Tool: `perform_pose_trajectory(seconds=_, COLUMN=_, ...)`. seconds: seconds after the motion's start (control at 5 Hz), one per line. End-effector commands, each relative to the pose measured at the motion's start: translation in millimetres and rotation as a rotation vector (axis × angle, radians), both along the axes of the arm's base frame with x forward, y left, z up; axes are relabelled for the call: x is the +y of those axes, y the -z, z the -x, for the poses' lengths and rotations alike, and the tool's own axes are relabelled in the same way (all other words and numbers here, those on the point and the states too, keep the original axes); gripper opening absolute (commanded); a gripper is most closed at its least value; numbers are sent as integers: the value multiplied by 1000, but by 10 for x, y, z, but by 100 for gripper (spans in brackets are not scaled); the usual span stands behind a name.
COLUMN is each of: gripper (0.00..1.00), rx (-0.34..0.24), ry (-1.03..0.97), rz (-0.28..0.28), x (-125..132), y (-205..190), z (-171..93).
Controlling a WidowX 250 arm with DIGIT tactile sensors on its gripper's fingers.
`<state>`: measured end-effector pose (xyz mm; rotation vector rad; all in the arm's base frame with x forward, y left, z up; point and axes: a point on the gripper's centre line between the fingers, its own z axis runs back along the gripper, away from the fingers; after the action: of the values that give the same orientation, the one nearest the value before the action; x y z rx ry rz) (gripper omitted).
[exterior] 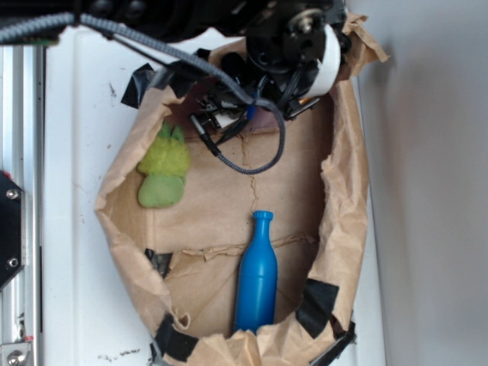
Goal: Grab the plastic pickle.
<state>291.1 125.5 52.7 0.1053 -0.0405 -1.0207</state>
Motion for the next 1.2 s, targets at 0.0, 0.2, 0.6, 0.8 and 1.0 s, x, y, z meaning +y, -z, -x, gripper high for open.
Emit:
perform_pose_trajectory(seconds=0.0, gripper=100, rx=-68, ry=6, rz=-31, x=108, y=79, z=-71)
perform_pose_trajectory(seconds=0.2, gripper=100, rx=-68, ry=-3, rz=13, x=34, y=248, z=-128)
perform_pose_trajectory(seconds=0.6, gripper=100, rx=-82, ry=-19, rz=33, x=-14, y=288, z=-175)
perform_pose_trajectory(seconds=0.8, gripper=100, rx=-86, ry=-21, rz=58, x=-8, y=329, z=-186)
perform_pose_trajectory(seconds=1.0, gripper=100, rx=-78, ry=72, rz=65, x=-16, y=239, z=-63)
